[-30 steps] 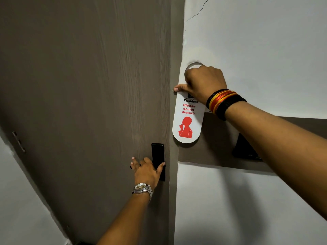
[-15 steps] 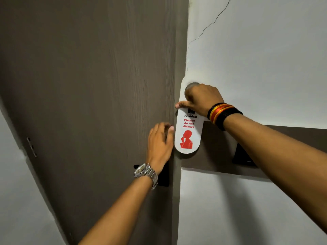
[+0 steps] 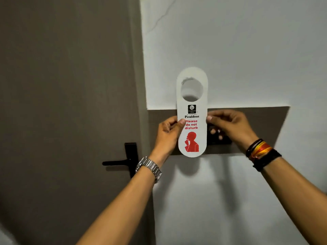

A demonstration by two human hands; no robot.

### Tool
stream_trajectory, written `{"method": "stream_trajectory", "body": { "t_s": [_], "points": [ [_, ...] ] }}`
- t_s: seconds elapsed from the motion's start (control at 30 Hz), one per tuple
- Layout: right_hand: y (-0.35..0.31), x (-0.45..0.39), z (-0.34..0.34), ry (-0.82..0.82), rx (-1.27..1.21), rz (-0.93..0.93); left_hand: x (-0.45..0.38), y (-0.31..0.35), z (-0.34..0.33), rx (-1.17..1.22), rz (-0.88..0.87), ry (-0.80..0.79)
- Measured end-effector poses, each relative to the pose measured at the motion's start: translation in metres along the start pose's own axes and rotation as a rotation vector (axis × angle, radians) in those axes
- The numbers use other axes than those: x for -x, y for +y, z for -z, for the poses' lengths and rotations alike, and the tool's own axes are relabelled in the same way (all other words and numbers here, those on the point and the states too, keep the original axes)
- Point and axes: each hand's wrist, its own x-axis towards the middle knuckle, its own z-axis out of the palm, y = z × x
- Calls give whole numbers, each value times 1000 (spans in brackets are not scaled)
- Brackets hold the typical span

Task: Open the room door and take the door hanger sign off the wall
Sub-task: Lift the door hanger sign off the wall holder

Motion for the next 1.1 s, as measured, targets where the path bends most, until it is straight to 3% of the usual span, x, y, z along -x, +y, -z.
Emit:
{"method": "stream_trajectory", "body": {
  "t_s": [0.3, 0.47, 0.73, 0.9, 1.1],
  "points": [
    [59, 44, 172, 154, -12, -119, 12, -53, -181, -149, 155, -223],
    [120, 78, 317, 238, -10, -201, 23, -111, -324, -256, 213, -298],
    [221, 145, 535, 357, 62, -417, 65, -221, -550, -229, 351, -338],
    [288, 196, 616, 456, 58, -582, 99, -292, -641, -297, 463, -423],
    [390, 251, 656, 588, 52, -843, 141, -386, -701, -358, 660, -469]
  ]
}}
